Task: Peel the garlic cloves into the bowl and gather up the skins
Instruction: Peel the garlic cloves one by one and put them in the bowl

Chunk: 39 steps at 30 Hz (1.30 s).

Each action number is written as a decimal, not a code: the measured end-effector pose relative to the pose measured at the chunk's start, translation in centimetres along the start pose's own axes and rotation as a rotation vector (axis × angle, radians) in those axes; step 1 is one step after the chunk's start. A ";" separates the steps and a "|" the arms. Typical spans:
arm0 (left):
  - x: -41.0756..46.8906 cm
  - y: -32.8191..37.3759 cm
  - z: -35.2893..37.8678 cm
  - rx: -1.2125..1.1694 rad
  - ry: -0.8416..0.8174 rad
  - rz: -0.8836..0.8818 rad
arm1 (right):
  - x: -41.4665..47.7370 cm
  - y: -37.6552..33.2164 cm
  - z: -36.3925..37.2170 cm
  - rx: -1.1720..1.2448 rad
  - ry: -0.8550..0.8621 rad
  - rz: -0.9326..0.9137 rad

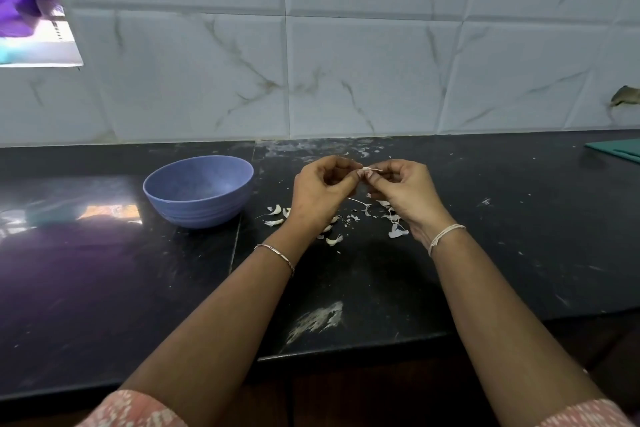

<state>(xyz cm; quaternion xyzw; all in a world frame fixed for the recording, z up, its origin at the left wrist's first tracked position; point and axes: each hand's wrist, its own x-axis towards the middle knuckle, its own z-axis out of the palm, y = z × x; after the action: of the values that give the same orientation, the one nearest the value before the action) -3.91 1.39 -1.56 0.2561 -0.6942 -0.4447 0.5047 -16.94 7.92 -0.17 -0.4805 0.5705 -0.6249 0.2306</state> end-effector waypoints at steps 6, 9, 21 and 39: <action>0.1 0.0 0.0 0.010 0.031 -0.031 | -0.2 -0.3 0.1 -0.061 0.043 -0.028; 0.0 0.2 0.1 0.039 0.050 -0.034 | -0.3 -0.3 0.2 -0.038 0.054 -0.003; -0.2 0.9 0.0 -0.124 0.016 -0.214 | -0.3 -0.4 0.5 0.079 0.072 0.082; -0.4 0.7 0.3 -0.143 0.013 -0.239 | -0.2 -0.7 0.5 0.076 0.117 0.105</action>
<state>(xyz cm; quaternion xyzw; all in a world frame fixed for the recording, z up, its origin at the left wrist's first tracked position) -3.96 2.14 -1.13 0.3032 -0.6222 -0.5482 0.4695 -16.21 7.98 0.35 -0.4036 0.5832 -0.6602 0.2473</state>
